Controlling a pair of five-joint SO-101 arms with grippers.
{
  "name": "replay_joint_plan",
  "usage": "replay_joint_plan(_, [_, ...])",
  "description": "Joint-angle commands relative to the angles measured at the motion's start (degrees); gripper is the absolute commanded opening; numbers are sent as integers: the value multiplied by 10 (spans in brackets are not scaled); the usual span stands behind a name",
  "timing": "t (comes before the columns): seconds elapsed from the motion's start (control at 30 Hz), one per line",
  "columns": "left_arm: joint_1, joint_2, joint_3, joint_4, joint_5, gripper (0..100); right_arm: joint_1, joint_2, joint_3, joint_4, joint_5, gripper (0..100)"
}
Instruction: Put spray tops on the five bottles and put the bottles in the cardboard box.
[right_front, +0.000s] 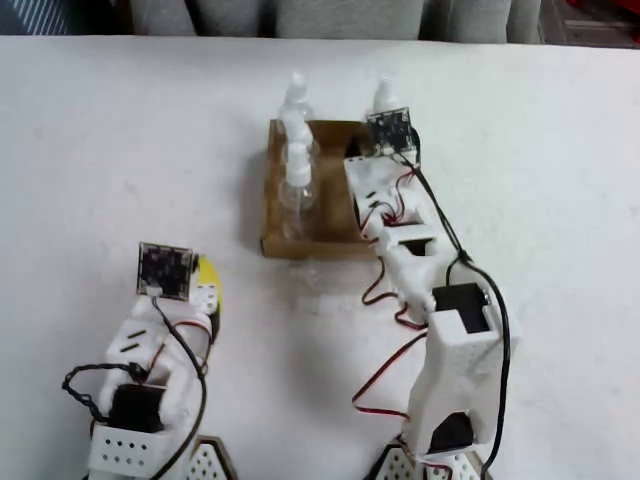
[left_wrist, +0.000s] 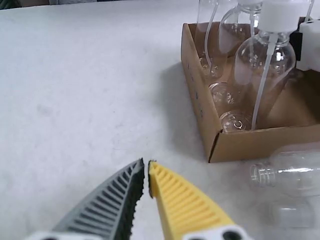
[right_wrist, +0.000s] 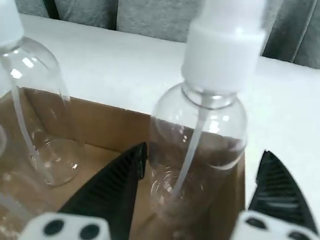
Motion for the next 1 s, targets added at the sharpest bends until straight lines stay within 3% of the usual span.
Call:
replay_joint_plan(0.0, [-3, -7, -2, 0, -6, 24, 1, -22, -4, -8, 3, 289])
replay_joint_plan(0.63, [-3, -7, -2, 0, -6, 24, -7, -66, -4, -7, -24, 290])
replay_joint_plan(0.97, [-3, -7, -2, -1, -6, 24, -10, -175, 74, -8, -30, 290])
